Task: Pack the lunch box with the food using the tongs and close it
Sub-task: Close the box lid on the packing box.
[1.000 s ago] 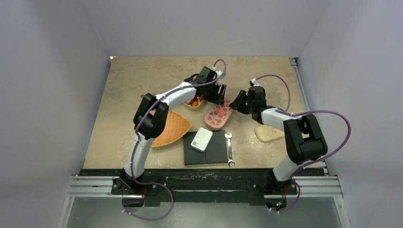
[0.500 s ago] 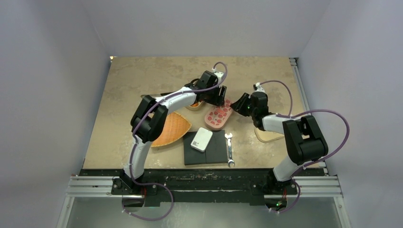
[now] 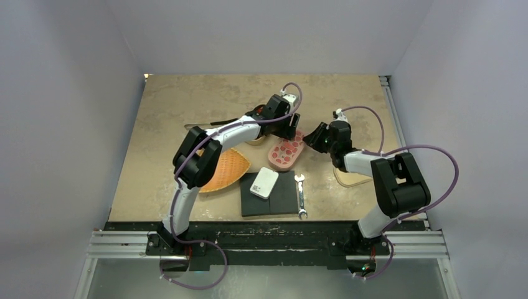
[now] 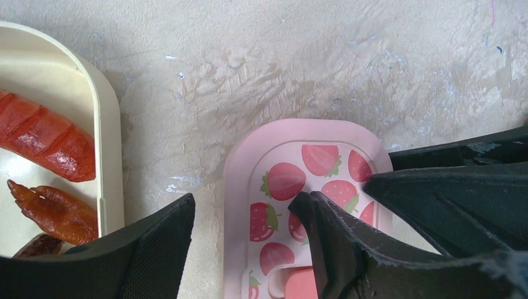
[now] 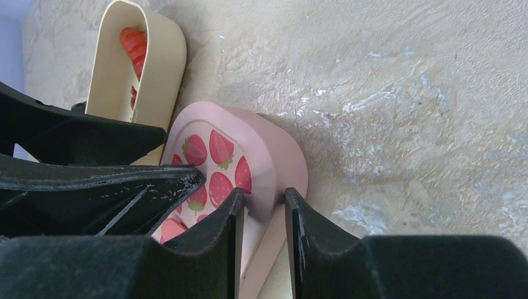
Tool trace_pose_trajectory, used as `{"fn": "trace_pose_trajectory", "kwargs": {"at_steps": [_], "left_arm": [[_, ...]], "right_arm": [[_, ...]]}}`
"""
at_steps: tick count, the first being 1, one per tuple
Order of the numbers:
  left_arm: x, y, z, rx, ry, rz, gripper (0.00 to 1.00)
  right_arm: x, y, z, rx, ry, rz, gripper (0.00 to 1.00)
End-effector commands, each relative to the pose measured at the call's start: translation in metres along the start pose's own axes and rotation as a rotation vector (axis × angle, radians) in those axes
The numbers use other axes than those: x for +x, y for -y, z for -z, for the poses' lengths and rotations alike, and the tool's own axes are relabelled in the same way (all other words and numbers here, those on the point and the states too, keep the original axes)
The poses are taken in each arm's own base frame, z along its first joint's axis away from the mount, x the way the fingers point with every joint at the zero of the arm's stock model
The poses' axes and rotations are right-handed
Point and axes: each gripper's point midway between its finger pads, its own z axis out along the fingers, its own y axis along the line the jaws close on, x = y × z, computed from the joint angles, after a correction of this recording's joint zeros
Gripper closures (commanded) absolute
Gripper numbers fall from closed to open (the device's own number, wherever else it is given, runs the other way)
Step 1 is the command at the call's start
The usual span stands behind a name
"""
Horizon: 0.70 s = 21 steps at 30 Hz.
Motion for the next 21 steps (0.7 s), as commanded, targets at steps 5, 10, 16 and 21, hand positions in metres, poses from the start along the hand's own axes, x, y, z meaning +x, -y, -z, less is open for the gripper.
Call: {"fn": "trace_pose_trajectory", "kwargs": {"at_steps": [5, 10, 16, 21], "left_arm": [[-0.012, -0.001, 0.034, 0.033, -0.081, 0.014, 0.28], [-0.057, 0.006, 0.073, 0.046, 0.026, 0.001, 0.21], [-0.042, 0.014, 0.108, 0.112, 0.033, 0.006, 0.2], [0.012, 0.009, 0.113, 0.132, -0.084, 0.006, 0.2]], "right_arm": [[-0.003, -0.022, 0.016, 0.035, -0.104, 0.064, 0.65], [-0.03, -0.044, 0.023, 0.005, -0.053, 0.092, 0.48], [-0.023, -0.044, 0.046, 0.004, -0.056, 0.095, 0.42], [0.001, -0.045, 0.063, 0.02, -0.101, 0.106, 0.39]]}}
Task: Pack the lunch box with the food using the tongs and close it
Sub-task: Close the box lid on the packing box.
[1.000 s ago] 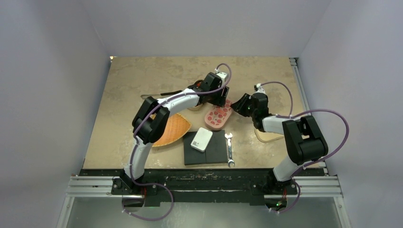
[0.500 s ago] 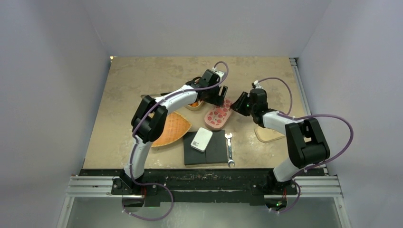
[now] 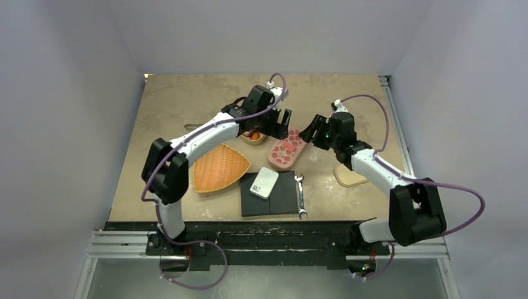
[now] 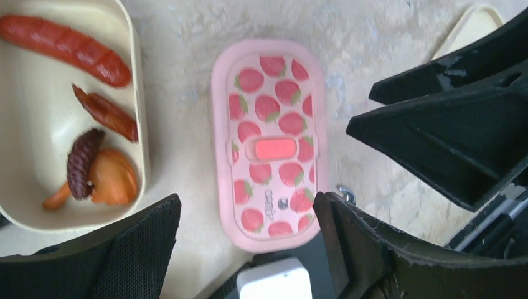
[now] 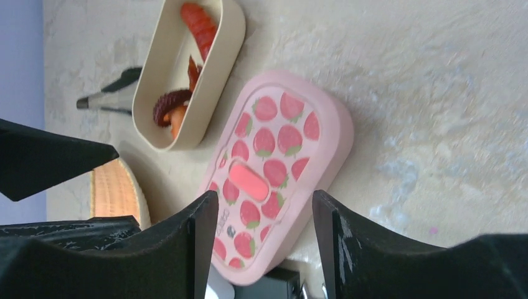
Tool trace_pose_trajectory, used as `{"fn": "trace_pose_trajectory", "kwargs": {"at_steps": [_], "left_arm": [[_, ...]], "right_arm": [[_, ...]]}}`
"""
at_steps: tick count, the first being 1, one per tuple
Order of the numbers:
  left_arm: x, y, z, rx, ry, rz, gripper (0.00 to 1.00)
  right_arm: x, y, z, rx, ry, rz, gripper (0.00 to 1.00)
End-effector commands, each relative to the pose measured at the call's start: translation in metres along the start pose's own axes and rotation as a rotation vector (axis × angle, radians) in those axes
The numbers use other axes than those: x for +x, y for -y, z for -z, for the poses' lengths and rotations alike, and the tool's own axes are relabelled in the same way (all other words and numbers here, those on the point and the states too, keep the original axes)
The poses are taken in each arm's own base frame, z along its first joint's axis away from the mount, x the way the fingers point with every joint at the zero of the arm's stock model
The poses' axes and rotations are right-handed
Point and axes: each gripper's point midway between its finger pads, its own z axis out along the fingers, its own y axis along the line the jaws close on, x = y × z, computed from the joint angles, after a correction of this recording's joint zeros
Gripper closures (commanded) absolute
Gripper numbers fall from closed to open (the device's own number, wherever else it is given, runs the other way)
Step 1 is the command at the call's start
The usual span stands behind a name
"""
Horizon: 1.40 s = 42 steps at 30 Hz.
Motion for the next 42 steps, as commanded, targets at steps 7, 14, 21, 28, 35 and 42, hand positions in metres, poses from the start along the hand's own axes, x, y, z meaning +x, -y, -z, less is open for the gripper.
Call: {"fn": "trace_pose_trajectory", "kwargs": {"at_steps": [7, 14, 21, 28, 35, 42], "left_arm": [[0.075, 0.0, 0.008, 0.122, -0.172, 0.025, 0.2], [0.079, 0.0, 0.004, 0.142, -0.172, 0.026, 0.22], [0.087, -0.008, -0.012, 0.114, -0.177, 0.057, 0.29], [0.107, -0.019, -0.033, 0.087, -0.213, 0.066, 0.33], [0.136, -0.036, -0.042, 0.018, -0.297, 0.073, 0.38], [0.166, -0.05, -0.048, -0.038, -0.407, 0.057, 0.41]], "right_arm": [[0.067, -0.015, 0.015, 0.036, -0.144, 0.042, 0.36], [0.089, -0.005, 0.014, 0.071, -0.19, 0.027, 0.4], [0.102, -0.001, 0.012, 0.078, -0.22, 0.026, 0.44], [0.122, 0.019, 0.001, 0.131, -0.259, 0.039, 0.48], [0.148, 0.043, 0.0, 0.192, -0.319, 0.044, 0.54], [0.172, 0.052, 0.004, 0.198, -0.393, -0.006, 0.55]]}}
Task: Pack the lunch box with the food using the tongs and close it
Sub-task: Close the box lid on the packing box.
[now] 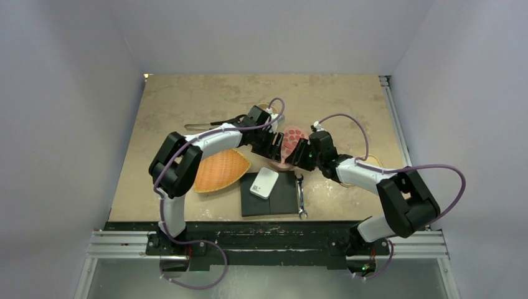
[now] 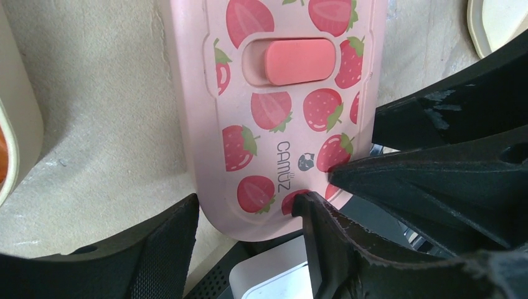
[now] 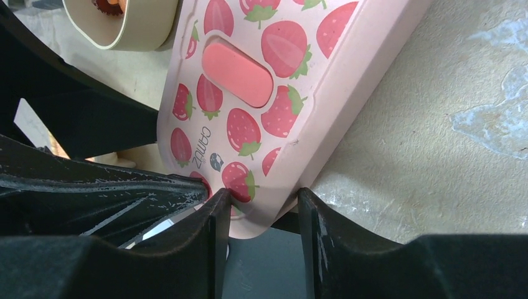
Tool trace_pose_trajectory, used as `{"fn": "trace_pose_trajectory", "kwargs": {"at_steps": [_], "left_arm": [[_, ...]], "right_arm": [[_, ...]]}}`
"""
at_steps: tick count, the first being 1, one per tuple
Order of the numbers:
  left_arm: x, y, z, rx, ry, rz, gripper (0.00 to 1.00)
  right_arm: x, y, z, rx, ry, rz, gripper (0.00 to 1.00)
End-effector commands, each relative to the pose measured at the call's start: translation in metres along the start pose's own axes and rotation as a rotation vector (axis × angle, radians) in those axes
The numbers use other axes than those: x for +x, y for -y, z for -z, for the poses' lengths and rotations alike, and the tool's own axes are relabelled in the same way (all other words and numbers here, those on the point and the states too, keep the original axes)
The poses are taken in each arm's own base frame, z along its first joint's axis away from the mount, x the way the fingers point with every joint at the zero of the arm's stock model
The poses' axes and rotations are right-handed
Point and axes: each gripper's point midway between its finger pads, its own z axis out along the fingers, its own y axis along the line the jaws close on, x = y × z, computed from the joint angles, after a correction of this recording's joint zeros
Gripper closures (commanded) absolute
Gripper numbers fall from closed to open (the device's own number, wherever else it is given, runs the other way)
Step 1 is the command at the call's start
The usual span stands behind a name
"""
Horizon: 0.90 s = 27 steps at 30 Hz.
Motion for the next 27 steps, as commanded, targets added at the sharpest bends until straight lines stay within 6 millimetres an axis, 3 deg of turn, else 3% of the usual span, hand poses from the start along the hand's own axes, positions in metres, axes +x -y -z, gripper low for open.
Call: {"fn": "trace_pose_trajectory", "kwargs": {"at_steps": [1, 7, 12, 21, 27], "left_arm": [[0.049, -0.048, -0.022, -0.173, -0.162, 0.005, 0.41], [0.068, -0.066, -0.023, -0.264, -0.241, -0.039, 0.42], [0.074, -0.069, -0.025, -0.279, -0.272, -0.052, 0.43], [0.076, -0.071, -0.026, -0.288, -0.286, -0.057, 0.44], [0.076, -0.069, -0.027, -0.286, -0.286, -0.062, 0.44]], "right_arm": [[0.059, 0.054, -0.002, 0.161, -0.175, -0.03, 0.54], [0.029, 0.054, -0.004, 0.18, -0.115, -0.026, 0.44], [-0.021, 0.064, 0.004, 0.186, -0.021, -0.03, 0.4], [-0.114, 0.05, 0.024, 0.292, 0.164, 0.103, 0.4], [-0.139, 0.042, 0.021, 0.328, 0.19, 0.104, 0.4]]}}
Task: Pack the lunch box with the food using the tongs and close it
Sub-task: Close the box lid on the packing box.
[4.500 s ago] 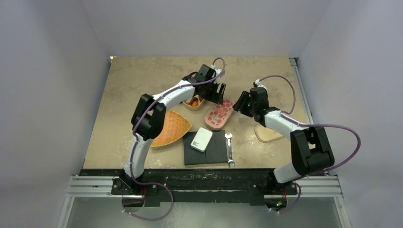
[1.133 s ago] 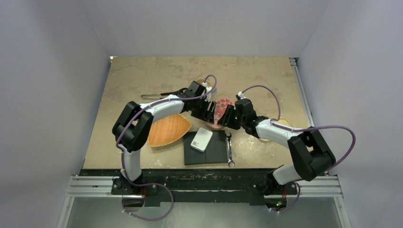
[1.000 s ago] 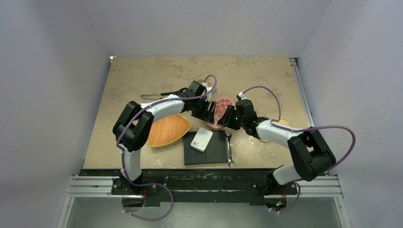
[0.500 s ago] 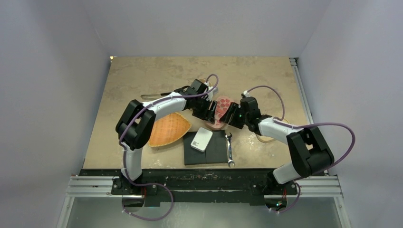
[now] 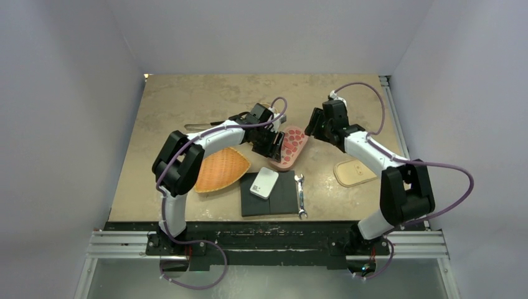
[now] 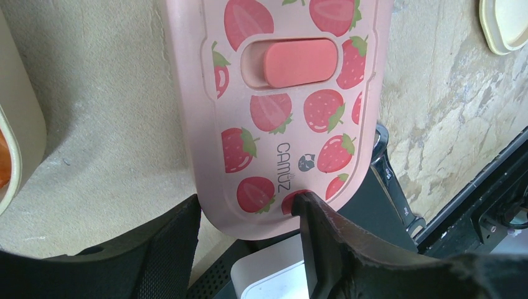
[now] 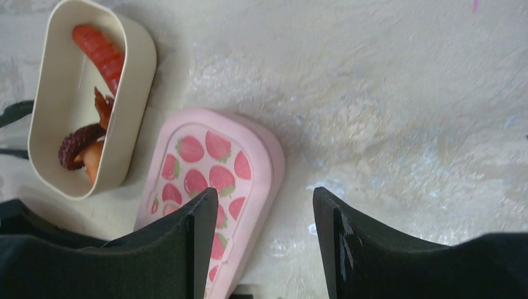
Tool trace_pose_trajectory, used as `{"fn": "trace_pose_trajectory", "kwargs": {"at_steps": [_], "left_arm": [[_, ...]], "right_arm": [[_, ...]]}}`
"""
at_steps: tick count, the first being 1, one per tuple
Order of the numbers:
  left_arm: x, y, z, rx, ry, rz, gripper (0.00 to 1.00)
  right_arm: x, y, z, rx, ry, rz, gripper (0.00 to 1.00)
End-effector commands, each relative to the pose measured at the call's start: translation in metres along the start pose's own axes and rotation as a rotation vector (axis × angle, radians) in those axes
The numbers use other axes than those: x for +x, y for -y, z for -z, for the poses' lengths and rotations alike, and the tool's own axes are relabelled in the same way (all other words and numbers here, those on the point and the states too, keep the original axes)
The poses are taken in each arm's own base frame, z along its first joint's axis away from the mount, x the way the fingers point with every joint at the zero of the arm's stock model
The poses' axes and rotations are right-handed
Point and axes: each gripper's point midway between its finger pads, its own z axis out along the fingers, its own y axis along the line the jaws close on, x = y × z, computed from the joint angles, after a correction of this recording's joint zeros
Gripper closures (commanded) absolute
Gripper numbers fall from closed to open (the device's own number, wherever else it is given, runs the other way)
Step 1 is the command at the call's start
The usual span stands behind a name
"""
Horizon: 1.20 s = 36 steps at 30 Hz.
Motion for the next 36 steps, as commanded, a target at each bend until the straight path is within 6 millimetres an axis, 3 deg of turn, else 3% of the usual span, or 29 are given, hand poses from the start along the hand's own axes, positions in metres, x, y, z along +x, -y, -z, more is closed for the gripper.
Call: {"fn": "trace_pose_trajectory", "kwargs": {"at_steps": [1, 6, 7, 8, 12, 19, 28, 32, 36], "left_arm": [[0.074, -0.068, -0.03, -0.266, -0.232, -0.041, 0.44], [0.074, -0.067, -0.03, -0.269, -0.231, -0.046, 0.45], [0.074, -0.067, -0.03, -0.27, -0.233, -0.047, 0.45], [0.074, -0.067, -0.03, -0.269, -0.232, -0.048, 0.45], [0.075, -0.067, -0.03, -0.269, -0.235, -0.048, 0.45], [0.073, -0.066, -0.03, -0.269, -0.233, -0.051, 0.45], [0.051, -0.057, -0.023, -0.252, -0.147, -0.048, 0.4], [0.033, -0.041, -0.017, -0.189, -0.067, -0.039, 0.38], [0.013, -0.03, -0.005, -0.157, 0.015, -0.033, 0.35]], "right_arm": [[-0.014, 0.007, -0.005, 0.079, 0.008, 0.045, 0.4], [-0.003, 0.01, -0.026, 0.102, -0.045, 0.051, 0.4], [0.003, 0.012, -0.031, 0.106, -0.07, 0.066, 0.42], [0.009, 0.017, -0.036, 0.105, -0.097, 0.159, 0.5], [0.032, 0.032, -0.051, 0.143, -0.166, 0.191, 0.57], [0.052, 0.04, -0.055, 0.146, -0.221, 0.208, 0.62], [0.112, 0.049, -0.054, 0.138, -0.334, 0.21, 0.67], [0.102, 0.042, -0.051, 0.126, -0.306, 0.205, 0.67], [0.058, 0.02, -0.04, 0.104, -0.2, 0.194, 0.66]]}}
